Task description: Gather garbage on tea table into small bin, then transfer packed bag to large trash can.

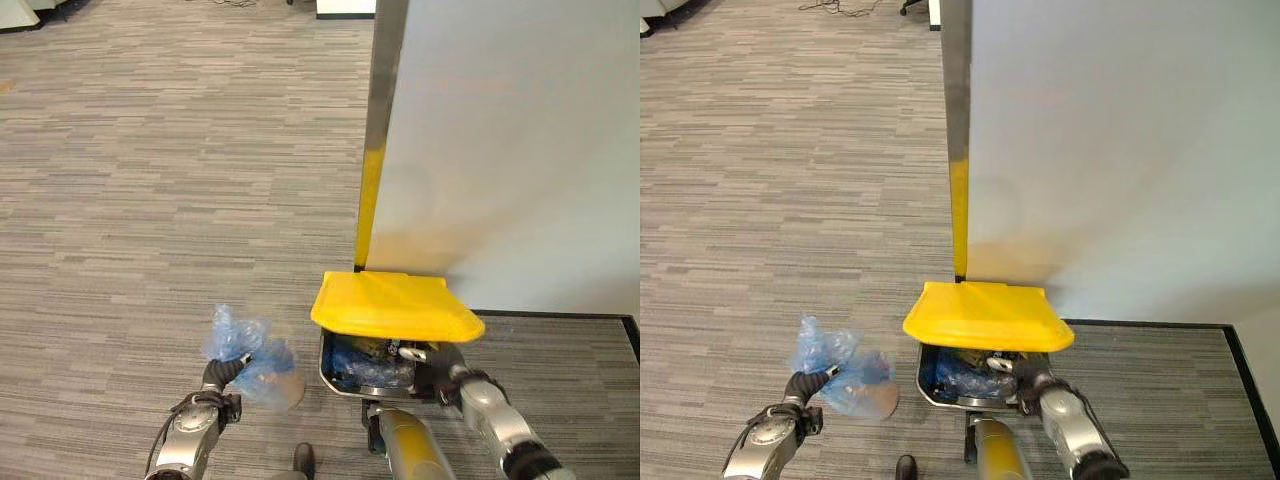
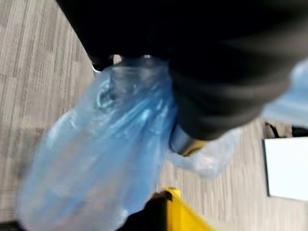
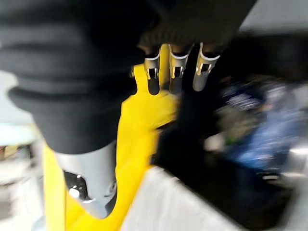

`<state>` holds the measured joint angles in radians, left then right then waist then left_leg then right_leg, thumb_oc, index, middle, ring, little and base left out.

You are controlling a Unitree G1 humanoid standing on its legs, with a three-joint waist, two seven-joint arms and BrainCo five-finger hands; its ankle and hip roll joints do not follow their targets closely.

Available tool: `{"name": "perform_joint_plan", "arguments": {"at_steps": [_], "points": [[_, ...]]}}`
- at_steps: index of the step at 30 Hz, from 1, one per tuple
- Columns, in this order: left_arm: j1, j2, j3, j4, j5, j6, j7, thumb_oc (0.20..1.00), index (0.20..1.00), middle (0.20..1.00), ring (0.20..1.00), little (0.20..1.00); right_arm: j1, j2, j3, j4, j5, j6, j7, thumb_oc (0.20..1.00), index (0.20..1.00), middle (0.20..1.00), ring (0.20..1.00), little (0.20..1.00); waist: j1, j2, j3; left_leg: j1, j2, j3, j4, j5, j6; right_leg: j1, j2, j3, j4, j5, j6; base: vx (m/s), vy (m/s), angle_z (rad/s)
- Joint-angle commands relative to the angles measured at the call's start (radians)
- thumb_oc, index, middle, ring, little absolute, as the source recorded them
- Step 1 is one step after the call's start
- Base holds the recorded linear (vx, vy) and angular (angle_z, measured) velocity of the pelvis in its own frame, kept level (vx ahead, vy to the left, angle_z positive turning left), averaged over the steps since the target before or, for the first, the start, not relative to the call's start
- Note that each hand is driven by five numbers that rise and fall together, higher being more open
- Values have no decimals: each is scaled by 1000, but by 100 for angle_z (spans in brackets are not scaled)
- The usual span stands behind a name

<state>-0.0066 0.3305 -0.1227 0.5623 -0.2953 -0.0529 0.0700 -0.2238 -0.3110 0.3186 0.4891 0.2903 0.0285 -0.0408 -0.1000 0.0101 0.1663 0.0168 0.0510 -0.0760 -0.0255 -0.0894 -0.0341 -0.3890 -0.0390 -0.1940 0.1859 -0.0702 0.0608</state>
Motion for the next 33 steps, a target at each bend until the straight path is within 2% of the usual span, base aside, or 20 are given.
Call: {"name": "perform_joint_plan", "arguments": {"at_steps": [1, 4, 9, 11, 12, 16, 19, 20, 23, 31, 32, 33], "points": [[-44, 64, 1, -69, -8, -65, -1, 200, 200, 200, 200, 200, -109, 24, 16, -64, 38, -80, -9, 1000, 1000, 1000, 1000, 1000, 34, -27, 30, 234, -105, 24, 10, -218, 37, -82, -69, 40, -64, 262, 88, 0, 0, 0], [-60, 81, -44, -133, -19, -82, -21, 200, 200, 200, 200, 200, -262, 22, 55, -63, 60, -83, -20, 1000, 1000, 1000, 1000, 1000, 46, -37, 29, 230, -103, 27, 7, -215, 35, -77, -69, 38, -84, 272, 90, -25, -2, -1], [-99, 105, -112, -204, -18, -93, -53, 200, 200, 200, 200, 200, -384, 17, 86, -5, 68, -79, -23, 1000, 1000, 1000, 1000, 1000, 56, -45, 37, 226, -104, 27, 10, -216, 34, -77, -70, 44, -92, 280, 93, -37, -6, 0], [-146, 115, -169, -260, -24, -100, -77, 200, 200, 200, 200, 200, -442, 1, 85, 34, 51, -79, -38, 1000, 1000, 1000, 1000, 1000, 56, -47, 46, 224, -107, 25, 14, -218, 36, -78, -73, 49, -91, 283, 95, -87, -3, 0], [-285, 116, -306, -340, -6, -124, -106, 200, 200, 200, 200, 200, -502, -21, 85, 73, 46, -94, -59, 1000, 1000, 1000, 1000, 1000, 40, -39, 70, 212, -115, 27, 18, -223, 39, -99, -79, 61, -84, 290, 99, -107, -6, 3], [-403, 86, -422, -333, 10, -124, -115, 200, 200, 200, 200, 200, -578, -58, 103, 93, 40, -95, -73, 1000, 1000, 1000, 1000, 1000, 18, -29, 92, 197, -124, 39, 19, -225, 43, -130, -76, 78, -73, 295, 103, -60, 5, -12], [-516, 49, -499, -205, 72, -112, -98, 200, 200, 200, 200, 200, -647, -91, 128, 119, 32, -88, -84, 1000, 1000, 1000, 1000, 1000, -14, -25, 116, 173, -128, 55, 31, -227, 41, -166, -71, 97, -60, 298, 104, -54, -7, -14], [-613, 32, -533, -71, 141, -101, -58, 200, 200, 200, 200, 200, -717, -125, 159, 137, 9, -81, -100, 1000, 1000, 1000, 1000, 1000, -41, -28, 151, 139, -133, 70, 63, -235, 35, -201, -67, 108, -47, 298, 104, -86, -28, -14], [-718, 15, -548, 77, 218, -86, -4, 200, 200, 200, 200, 200, -796, -163, 202, 131, -16, -77, -119, 1000, 1000, 1000, 1000, 1000, -75, -31, 187, 92, -138, 97, 106, -245, 29, -240, -59, 117, -38, 300, 103, -51, -23, -21], [-783, 3, -542, 301, 366, -43, 68, 200, 200, 200, 200, 200, -837, -190, 243, 59, -54, -96, -140, 1000, 1000, 1000, 1000, 1000, -111, -44, 241, 26, -136, 162, 151, -253, 14, -299, -43, 125, -29, 313, 115, -38, -13, -19], [-774, 8, -538, 319, 397, -35, 74, 485, 485, 485, 485, 485, -827, -191, 239, 44, -55, -100, -142, 1000, 1000, 1000, 1000, 1000, -111, -45, 241, 24, -134, 173, 144, -250, 12, -299, -46, 115, -34, 314, 119, -6, -3, -29], [-761, 5, -529, 337, 415, -27, 74, 624, 624, 624, 624, 624, -815, -194, 234, 24, -59, -104, -140, 1000, 1000, 1000, 1000, 1000, -110, -45, 242, 26, -131, 184, 137, -247, 10, -301, -51, 100, -39, 316, 120, 4, -6, -26]]}}
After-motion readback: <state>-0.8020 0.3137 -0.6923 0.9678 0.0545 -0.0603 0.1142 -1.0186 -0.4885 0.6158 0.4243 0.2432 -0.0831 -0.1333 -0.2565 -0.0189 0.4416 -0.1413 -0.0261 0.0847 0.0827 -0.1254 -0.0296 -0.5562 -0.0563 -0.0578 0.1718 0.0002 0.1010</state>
